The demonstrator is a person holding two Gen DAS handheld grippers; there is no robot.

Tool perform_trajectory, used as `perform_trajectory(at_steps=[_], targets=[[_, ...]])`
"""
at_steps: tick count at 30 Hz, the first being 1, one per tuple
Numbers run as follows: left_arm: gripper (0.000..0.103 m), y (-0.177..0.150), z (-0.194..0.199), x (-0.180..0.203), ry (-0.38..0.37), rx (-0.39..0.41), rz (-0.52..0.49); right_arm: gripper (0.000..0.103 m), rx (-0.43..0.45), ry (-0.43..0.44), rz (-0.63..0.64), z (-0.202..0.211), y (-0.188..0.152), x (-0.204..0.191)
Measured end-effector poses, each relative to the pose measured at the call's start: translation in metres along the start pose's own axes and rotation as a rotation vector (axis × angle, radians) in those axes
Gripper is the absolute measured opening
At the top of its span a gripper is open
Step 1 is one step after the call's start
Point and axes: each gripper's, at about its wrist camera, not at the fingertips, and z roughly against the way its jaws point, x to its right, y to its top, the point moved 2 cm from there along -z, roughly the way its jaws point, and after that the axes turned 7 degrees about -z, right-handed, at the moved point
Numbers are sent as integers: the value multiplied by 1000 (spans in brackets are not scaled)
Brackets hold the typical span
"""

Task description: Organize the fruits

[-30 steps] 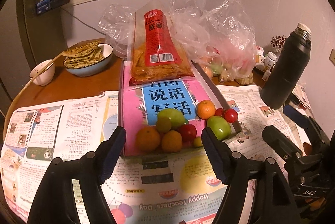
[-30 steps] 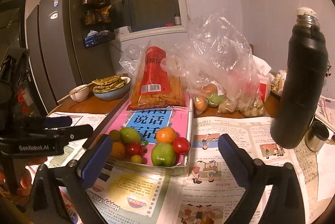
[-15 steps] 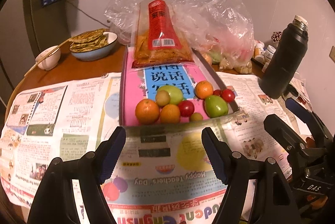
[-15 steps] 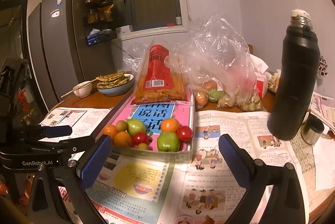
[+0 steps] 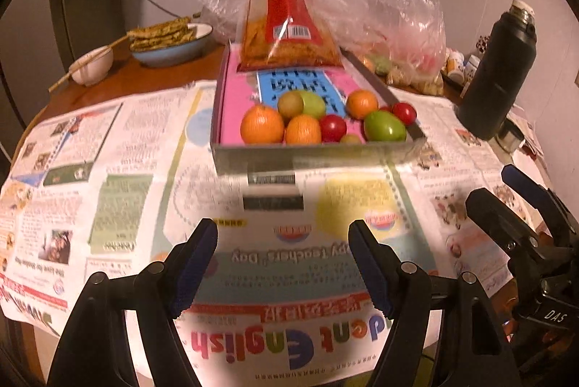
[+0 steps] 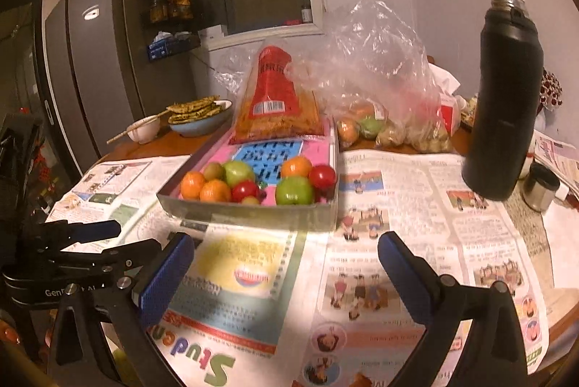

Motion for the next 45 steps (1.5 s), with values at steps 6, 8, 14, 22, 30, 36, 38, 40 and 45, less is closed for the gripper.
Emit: perform_trajectory(at_steps=[6,8,14,22,30,36,38,40,45], targets=[[76,-4,-3,-1,15,-7,7,103,-30,-10,-9,-5,-12,1],[76,-3,-2,-2,13,0,10,103,-30,-4,-6,-6,-12,0],[76,-2,-1,-3,13,1,7,103,-26,-4,-7,-6,-10,-1],[76,-2,0,1,7,0,-3,103,-24,-8,-3,-6,-9,-2],[76,-2,2,0,15,9,-1,103,-20,-11,-1,-4,-9,-3],[76,-3,3,-1,16,11,2,103,-22,-13,-1,-5,-9,-3],[76,-3,3,-1,17,10,0,103,-22,-12,0,-5,-9,-3],[76,-3,3,-1,15,11,-2,103,-21,-13,0,-5,-9,-3],[76,-3,2,-1,15,8,-4,103,-22,-16,-2,-5,-9,-4]])
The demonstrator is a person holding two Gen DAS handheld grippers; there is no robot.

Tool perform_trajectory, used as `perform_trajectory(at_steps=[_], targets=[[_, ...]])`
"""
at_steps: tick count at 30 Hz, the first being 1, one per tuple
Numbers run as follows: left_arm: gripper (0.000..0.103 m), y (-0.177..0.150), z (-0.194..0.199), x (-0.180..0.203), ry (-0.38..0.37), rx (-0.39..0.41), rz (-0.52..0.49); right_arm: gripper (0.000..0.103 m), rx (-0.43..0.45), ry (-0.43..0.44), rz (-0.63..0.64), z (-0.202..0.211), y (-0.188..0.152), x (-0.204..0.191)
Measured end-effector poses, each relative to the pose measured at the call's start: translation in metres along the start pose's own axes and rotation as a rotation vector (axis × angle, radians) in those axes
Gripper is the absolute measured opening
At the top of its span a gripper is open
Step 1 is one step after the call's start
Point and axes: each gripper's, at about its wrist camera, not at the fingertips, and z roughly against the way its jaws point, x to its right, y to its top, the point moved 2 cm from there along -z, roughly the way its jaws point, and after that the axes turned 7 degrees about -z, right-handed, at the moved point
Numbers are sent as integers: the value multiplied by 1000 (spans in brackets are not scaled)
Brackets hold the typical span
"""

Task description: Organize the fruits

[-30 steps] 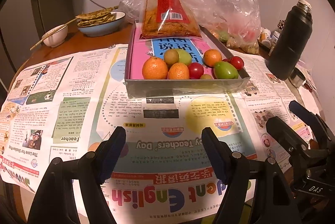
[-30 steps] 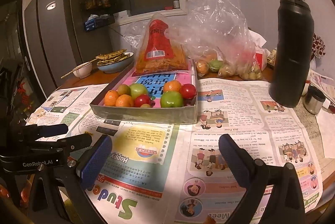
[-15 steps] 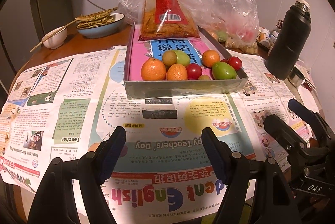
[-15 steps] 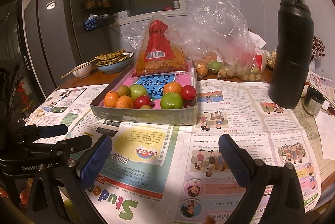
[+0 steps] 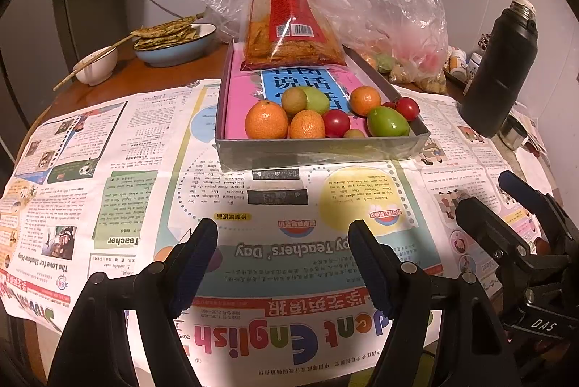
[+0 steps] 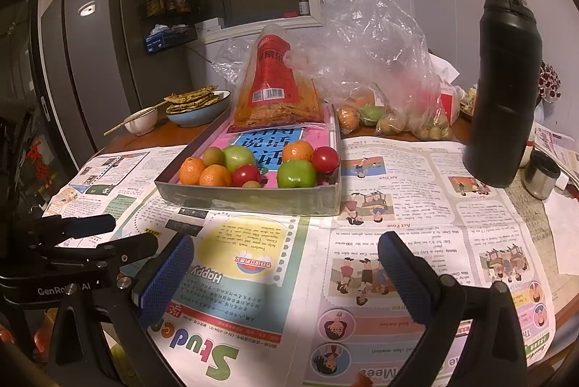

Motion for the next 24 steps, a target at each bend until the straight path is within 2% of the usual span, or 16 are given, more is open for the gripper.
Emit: perform_trajectory(at_steps=[24], targets=[[76,-1,2,2,10,1,-8,103,5,-7,1,1,2,1]])
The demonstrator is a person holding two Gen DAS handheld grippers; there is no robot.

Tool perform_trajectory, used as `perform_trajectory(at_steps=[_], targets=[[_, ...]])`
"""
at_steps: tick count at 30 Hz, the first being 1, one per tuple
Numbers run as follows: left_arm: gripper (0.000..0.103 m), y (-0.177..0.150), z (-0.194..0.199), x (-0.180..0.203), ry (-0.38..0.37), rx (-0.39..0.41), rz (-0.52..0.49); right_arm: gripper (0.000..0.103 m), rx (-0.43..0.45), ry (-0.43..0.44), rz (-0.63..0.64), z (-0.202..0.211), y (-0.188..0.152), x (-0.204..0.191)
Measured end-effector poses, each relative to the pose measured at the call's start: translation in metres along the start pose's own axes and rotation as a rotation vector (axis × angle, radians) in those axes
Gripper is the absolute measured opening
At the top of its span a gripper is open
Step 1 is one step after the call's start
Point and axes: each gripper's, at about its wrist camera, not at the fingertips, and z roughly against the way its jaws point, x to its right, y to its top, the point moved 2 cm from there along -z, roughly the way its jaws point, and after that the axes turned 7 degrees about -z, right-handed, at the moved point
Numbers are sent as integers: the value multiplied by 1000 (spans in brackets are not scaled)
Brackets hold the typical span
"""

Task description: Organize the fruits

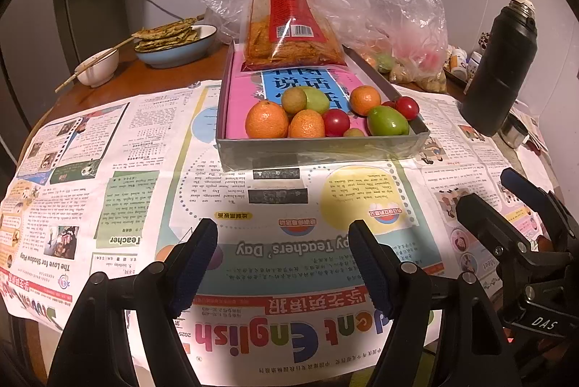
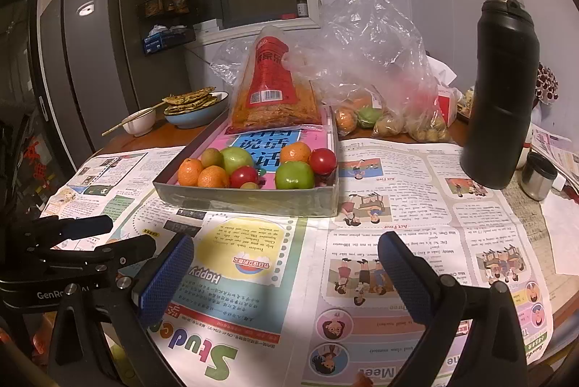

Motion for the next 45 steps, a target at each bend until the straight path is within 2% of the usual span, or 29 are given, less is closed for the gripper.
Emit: perform_trajectory(at_steps=[38,42,45], targets=[[76,1,2,2,14,9,-16,103,-2,-10,5,-2,1,-1],[76,2,4,-9,38,26,11,103,1,-21,-3,-3,4,4],[76,5,7,-31,88,61,46,103,4,-38,-17,-4,8,13]])
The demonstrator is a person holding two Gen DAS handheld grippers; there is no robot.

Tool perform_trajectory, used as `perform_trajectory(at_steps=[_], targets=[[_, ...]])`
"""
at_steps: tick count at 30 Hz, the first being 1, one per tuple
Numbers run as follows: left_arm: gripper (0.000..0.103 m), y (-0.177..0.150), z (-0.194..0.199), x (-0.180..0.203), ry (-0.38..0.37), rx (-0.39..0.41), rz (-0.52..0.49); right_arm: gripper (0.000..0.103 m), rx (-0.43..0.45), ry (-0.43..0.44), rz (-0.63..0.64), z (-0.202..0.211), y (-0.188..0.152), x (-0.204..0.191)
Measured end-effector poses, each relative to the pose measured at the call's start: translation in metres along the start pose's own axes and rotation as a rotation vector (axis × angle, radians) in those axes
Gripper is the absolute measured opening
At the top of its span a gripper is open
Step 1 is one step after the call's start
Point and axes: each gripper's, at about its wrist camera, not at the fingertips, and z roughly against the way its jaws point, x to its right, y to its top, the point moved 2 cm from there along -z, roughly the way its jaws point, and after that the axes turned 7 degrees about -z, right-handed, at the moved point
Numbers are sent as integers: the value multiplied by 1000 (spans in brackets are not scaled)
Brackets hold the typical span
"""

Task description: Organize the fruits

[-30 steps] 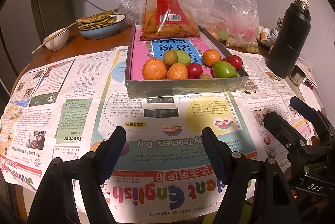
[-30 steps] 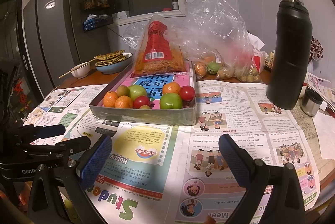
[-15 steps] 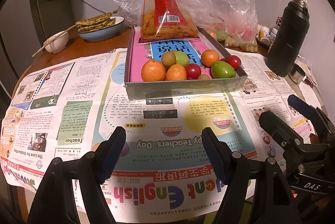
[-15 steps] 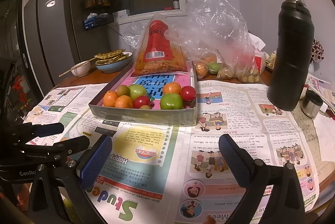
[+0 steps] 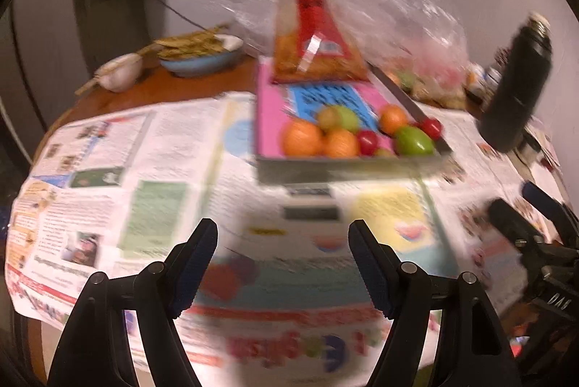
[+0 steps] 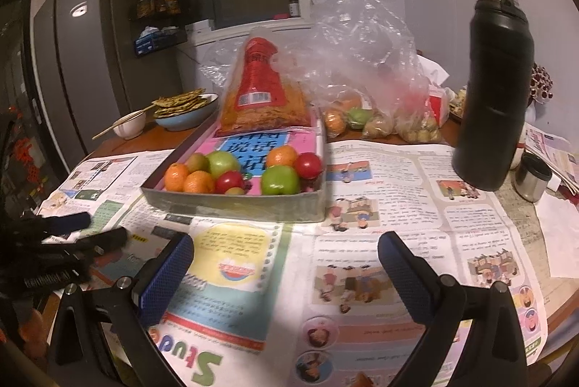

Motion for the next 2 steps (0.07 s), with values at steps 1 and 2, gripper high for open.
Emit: perform_trajectory(at_steps=[1,2], targets=[[76,4,0,-13,28,9,18,103,-1,-8,-9,-1,3,6],[77,7,0,-25,43,14,41,103,-2,-16,-16,-3,5,10]])
